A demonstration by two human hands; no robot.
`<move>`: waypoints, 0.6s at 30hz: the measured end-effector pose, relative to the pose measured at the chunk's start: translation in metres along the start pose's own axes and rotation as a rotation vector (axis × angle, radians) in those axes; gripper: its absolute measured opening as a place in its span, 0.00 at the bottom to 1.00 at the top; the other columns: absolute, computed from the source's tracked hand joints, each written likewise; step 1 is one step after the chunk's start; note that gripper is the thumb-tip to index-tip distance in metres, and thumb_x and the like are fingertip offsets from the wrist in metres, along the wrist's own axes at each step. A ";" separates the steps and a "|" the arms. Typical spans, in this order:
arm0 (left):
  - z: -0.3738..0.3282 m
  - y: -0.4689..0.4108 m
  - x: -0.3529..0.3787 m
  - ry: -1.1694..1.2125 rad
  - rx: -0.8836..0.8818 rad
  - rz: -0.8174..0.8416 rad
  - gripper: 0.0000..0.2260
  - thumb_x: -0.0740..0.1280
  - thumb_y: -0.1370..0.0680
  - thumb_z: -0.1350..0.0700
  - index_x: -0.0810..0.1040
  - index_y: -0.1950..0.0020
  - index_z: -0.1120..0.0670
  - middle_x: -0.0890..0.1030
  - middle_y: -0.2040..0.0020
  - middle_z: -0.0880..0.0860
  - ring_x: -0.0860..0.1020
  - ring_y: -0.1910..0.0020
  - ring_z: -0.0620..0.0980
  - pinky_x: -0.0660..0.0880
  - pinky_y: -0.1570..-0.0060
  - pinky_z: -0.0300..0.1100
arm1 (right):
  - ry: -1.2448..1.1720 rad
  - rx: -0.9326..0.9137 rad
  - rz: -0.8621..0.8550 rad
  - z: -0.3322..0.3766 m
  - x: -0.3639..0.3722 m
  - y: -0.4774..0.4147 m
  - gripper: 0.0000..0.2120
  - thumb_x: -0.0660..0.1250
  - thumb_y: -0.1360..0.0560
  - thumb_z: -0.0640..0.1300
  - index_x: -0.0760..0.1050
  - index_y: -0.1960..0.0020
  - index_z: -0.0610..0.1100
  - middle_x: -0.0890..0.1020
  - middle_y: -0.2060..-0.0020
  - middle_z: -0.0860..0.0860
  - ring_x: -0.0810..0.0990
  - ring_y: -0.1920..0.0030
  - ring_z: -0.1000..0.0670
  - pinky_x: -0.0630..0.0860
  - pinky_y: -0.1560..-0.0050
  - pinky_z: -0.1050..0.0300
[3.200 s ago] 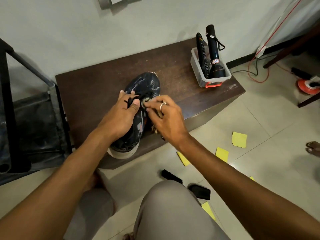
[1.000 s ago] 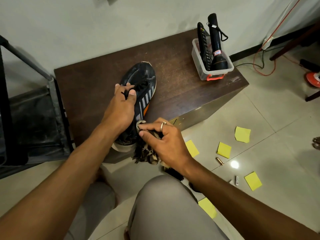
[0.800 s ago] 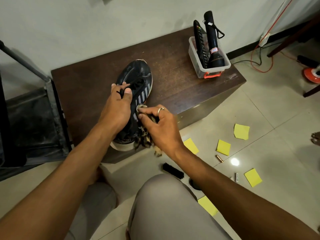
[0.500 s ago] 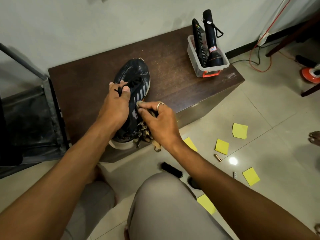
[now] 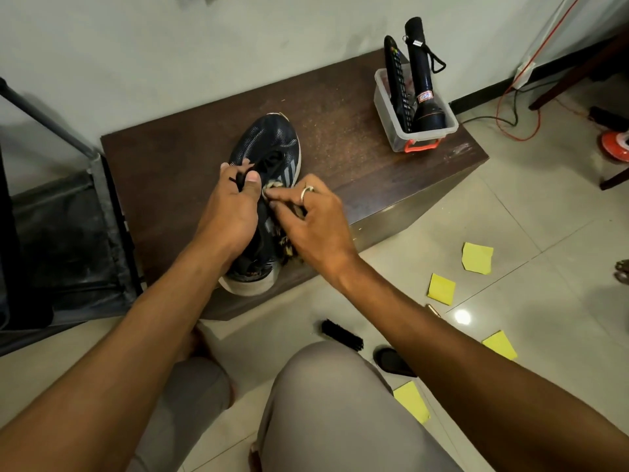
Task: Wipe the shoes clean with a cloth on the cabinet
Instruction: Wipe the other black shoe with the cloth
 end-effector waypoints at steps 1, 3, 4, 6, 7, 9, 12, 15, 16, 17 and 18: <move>0.000 0.000 0.000 -0.006 0.010 -0.003 0.18 0.55 0.13 0.46 0.69 0.25 0.47 0.61 0.18 0.49 0.63 0.23 0.49 0.60 0.29 0.43 | 0.010 -0.053 0.054 0.005 0.000 0.010 0.10 0.73 0.23 0.36 0.85 0.42 0.42 0.78 0.56 0.47 0.78 0.58 0.55 0.74 0.53 0.71; 0.000 0.000 0.000 -0.019 0.009 -0.001 0.18 0.55 0.13 0.46 0.69 0.25 0.47 0.59 0.18 0.49 0.63 0.22 0.48 0.61 0.31 0.41 | 0.026 -0.170 0.143 0.011 -0.001 0.023 0.10 0.73 0.23 0.35 0.85 0.43 0.41 0.76 0.57 0.46 0.77 0.60 0.54 0.74 0.55 0.69; 0.001 0.000 0.000 -0.019 0.006 0.005 0.18 0.55 0.13 0.46 0.69 0.25 0.47 0.59 0.18 0.49 0.63 0.22 0.49 0.61 0.29 0.43 | 0.044 -0.204 0.161 0.010 -0.002 0.020 0.10 0.73 0.24 0.35 0.85 0.43 0.40 0.77 0.57 0.47 0.76 0.60 0.55 0.74 0.55 0.68; 0.000 -0.001 0.001 -0.016 0.009 0.016 0.18 0.55 0.14 0.46 0.69 0.25 0.46 0.58 0.17 0.50 0.63 0.22 0.50 0.62 0.28 0.45 | 0.085 -0.194 0.099 0.000 -0.005 -0.001 0.10 0.74 0.24 0.36 0.85 0.43 0.40 0.77 0.57 0.48 0.75 0.61 0.58 0.75 0.54 0.68; -0.001 0.000 0.002 -0.020 0.008 0.017 0.18 0.55 0.13 0.46 0.69 0.25 0.46 0.57 0.17 0.49 0.62 0.22 0.50 0.61 0.30 0.43 | 0.090 -0.145 0.028 -0.005 -0.006 -0.013 0.09 0.74 0.24 0.36 0.85 0.44 0.41 0.78 0.57 0.49 0.77 0.60 0.58 0.78 0.53 0.66; -0.002 0.001 0.000 -0.032 -0.008 0.009 0.17 0.54 0.13 0.46 0.68 0.25 0.46 0.55 0.17 0.47 0.60 0.21 0.48 0.58 0.35 0.39 | 0.056 -0.031 -0.069 -0.010 -0.005 -0.027 0.09 0.74 0.24 0.38 0.86 0.44 0.42 0.80 0.56 0.48 0.80 0.58 0.54 0.81 0.51 0.57; -0.001 0.000 0.000 -0.016 0.008 0.001 0.17 0.55 0.13 0.47 0.70 0.26 0.47 0.58 0.17 0.48 0.62 0.22 0.49 0.61 0.32 0.41 | 0.042 -0.024 -0.004 -0.002 -0.002 -0.009 0.10 0.73 0.23 0.37 0.86 0.43 0.42 0.79 0.55 0.51 0.79 0.57 0.60 0.76 0.53 0.69; 0.000 -0.001 0.000 -0.016 -0.007 0.016 0.17 0.55 0.13 0.46 0.69 0.25 0.46 0.56 0.17 0.47 0.62 0.21 0.49 0.60 0.31 0.42 | 0.050 -0.040 0.065 0.004 -0.004 0.002 0.10 0.73 0.23 0.38 0.85 0.42 0.43 0.79 0.55 0.51 0.78 0.57 0.61 0.73 0.53 0.73; 0.000 -0.001 0.001 -0.017 -0.009 0.019 0.18 0.55 0.13 0.46 0.68 0.24 0.46 0.56 0.17 0.47 0.62 0.21 0.49 0.60 0.31 0.41 | 0.055 -0.016 0.042 0.001 -0.006 -0.007 0.10 0.73 0.23 0.38 0.85 0.43 0.43 0.79 0.55 0.50 0.79 0.57 0.59 0.74 0.53 0.72; -0.001 0.000 0.001 -0.024 -0.010 0.018 0.18 0.54 0.13 0.46 0.67 0.23 0.46 0.55 0.17 0.46 0.61 0.21 0.49 0.59 0.33 0.40 | 0.058 0.020 -0.005 -0.003 -0.008 -0.021 0.09 0.73 0.23 0.39 0.85 0.43 0.43 0.80 0.54 0.50 0.79 0.56 0.58 0.75 0.51 0.71; -0.003 0.001 0.002 -0.032 -0.014 0.019 0.19 0.54 0.13 0.46 0.66 0.23 0.46 0.54 0.17 0.46 0.60 0.21 0.49 0.58 0.35 0.39 | 0.057 0.070 -0.055 -0.008 -0.009 -0.036 0.09 0.73 0.22 0.39 0.85 0.42 0.44 0.80 0.52 0.51 0.79 0.55 0.59 0.76 0.49 0.69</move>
Point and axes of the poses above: each hand's wrist, its own y-axis away from the middle knuckle, its own x-axis out of the palm, z = x × y, the point moved 3 cm from there along -y, towards the middle knuckle
